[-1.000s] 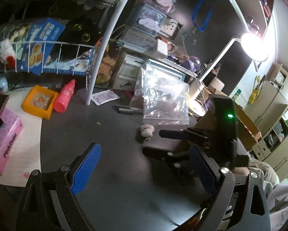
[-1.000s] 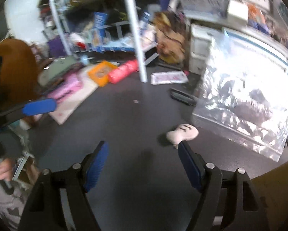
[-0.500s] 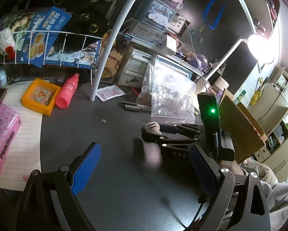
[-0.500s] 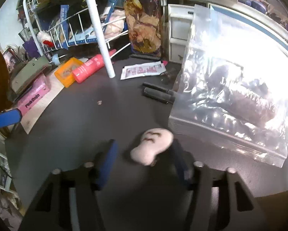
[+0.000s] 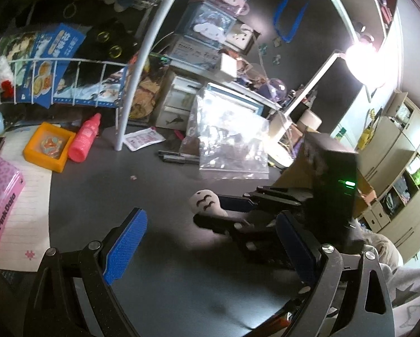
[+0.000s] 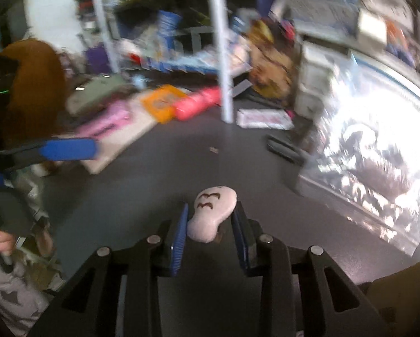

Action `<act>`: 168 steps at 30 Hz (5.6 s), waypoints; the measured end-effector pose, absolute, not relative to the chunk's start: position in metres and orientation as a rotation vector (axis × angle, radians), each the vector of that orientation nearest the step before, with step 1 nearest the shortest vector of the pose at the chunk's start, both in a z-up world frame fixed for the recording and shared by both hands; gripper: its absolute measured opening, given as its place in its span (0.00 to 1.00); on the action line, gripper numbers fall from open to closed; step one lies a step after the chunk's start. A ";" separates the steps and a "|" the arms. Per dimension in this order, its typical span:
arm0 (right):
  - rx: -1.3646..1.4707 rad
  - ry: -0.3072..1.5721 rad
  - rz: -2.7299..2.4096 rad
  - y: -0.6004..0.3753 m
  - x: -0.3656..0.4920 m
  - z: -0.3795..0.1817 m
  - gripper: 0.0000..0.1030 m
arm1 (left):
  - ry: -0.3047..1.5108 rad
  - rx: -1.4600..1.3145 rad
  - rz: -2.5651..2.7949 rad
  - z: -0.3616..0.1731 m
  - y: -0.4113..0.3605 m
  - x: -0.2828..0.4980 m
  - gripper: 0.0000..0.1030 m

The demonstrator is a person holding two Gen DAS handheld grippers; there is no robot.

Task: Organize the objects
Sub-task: 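Grasp the small white plush with brown eyes with the left gripper, then carry the small plush into the cardboard box and release it, then move the right gripper back to the lavender cable on the desk, then grasp the lavender cable with the white tie with the right gripper and lift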

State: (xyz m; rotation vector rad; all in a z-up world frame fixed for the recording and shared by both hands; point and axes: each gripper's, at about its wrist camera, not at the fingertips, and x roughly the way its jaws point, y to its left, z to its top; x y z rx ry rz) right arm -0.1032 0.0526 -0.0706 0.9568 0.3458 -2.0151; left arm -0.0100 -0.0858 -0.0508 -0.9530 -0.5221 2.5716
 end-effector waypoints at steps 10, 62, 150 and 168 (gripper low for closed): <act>0.692 0.404 -1.978 0.066 -0.029 -0.004 0.27 | -0.475 -0.836 2.495 -0.020 -0.052 0.008 0.88; 0.662 0.142 -2.350 0.323 -0.070 0.035 0.37 | -0.069 -0.932 2.205 0.033 0.199 -0.090 0.79; 1.019 0.377 -2.538 0.142 -0.053 -0.113 0.37 | -0.501 -0.981 2.431 -0.090 -0.058 0.006 0.91; 0.952 0.231 -2.377 0.116 -0.035 -0.102 0.67 | -0.527 -0.987 2.451 -0.091 -0.070 0.013 0.91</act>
